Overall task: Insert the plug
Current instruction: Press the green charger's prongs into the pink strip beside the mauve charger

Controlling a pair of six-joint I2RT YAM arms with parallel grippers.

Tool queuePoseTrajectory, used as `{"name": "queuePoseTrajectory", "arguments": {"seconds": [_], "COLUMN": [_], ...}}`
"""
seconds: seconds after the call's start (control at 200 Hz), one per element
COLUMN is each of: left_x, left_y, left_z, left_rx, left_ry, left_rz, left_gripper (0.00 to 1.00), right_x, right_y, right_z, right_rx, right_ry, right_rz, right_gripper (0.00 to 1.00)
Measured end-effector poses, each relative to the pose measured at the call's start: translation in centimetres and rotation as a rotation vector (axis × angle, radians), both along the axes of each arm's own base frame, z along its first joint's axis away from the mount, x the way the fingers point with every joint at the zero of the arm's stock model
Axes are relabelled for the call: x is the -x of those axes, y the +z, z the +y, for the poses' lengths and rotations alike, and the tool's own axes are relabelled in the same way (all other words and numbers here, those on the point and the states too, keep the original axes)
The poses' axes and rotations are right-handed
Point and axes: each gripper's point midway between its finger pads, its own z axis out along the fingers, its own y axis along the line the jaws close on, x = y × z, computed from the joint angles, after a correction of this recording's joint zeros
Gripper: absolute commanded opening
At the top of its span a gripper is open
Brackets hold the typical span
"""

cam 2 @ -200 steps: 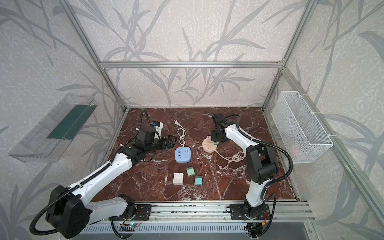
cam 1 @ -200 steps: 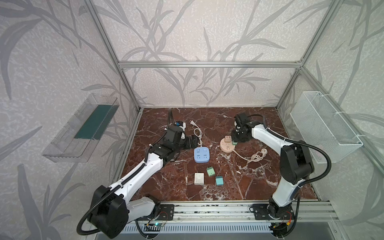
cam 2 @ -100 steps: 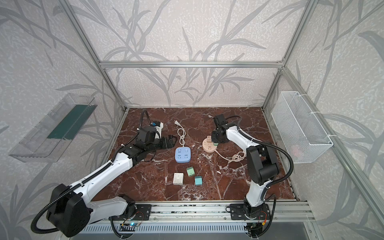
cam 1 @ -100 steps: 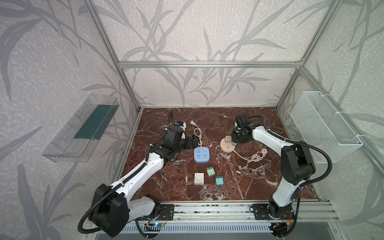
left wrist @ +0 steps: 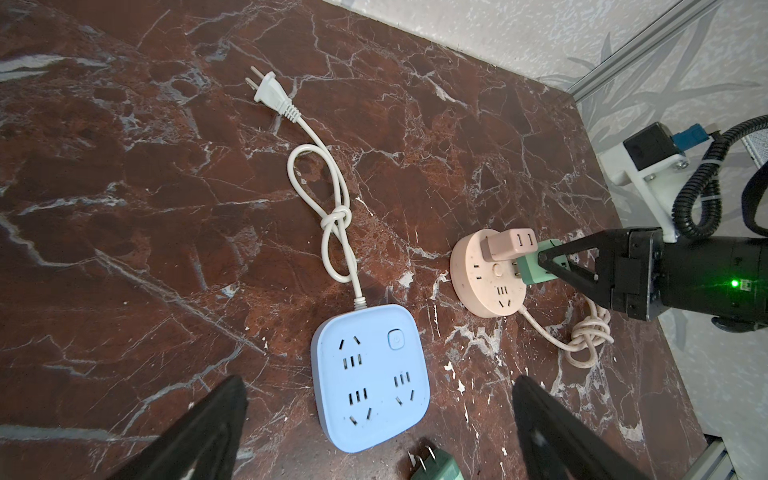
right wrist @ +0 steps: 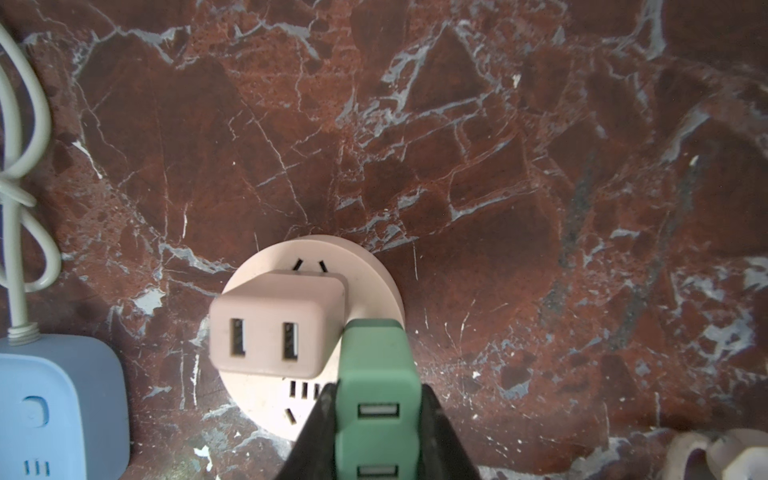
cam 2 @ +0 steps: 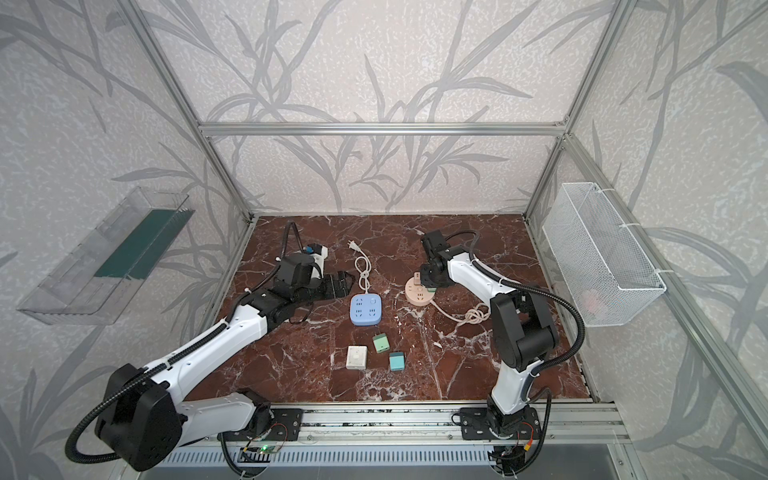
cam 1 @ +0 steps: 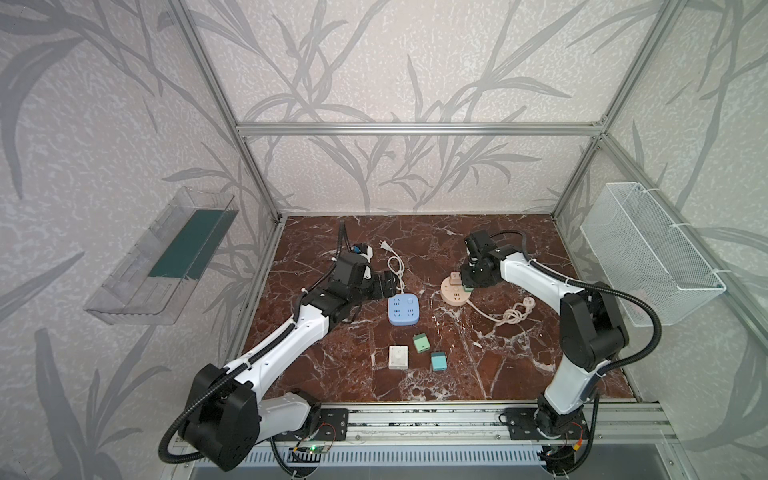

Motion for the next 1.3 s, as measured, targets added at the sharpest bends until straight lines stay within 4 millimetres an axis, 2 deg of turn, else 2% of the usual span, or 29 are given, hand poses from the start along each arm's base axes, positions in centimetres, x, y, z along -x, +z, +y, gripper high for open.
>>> {"name": "queuePoseTrajectory", "arguments": {"seconds": [0.525,0.905,1.3], "left_x": [-0.1,-0.1,-0.2], "left_y": [-0.6,-1.3,-1.4], "left_z": [-0.2,-0.5,-0.6], "left_rx": [0.004,0.007,0.015], "left_ry": [-0.001,-0.014,-0.013], "left_rz": [0.014,0.031,0.035], "left_gripper": [0.97,0.97,0.96], "right_x": [0.6,1.1,1.2], "right_y": [-0.9,-2.4,-2.8], "right_z": [0.6,0.6,0.8], "right_rx": [0.061,0.074,0.047], "right_ry": [0.031,0.008,-0.02], "right_rz": [0.013,0.021,-0.049], "right_gripper": [0.0,0.0,0.0]}}
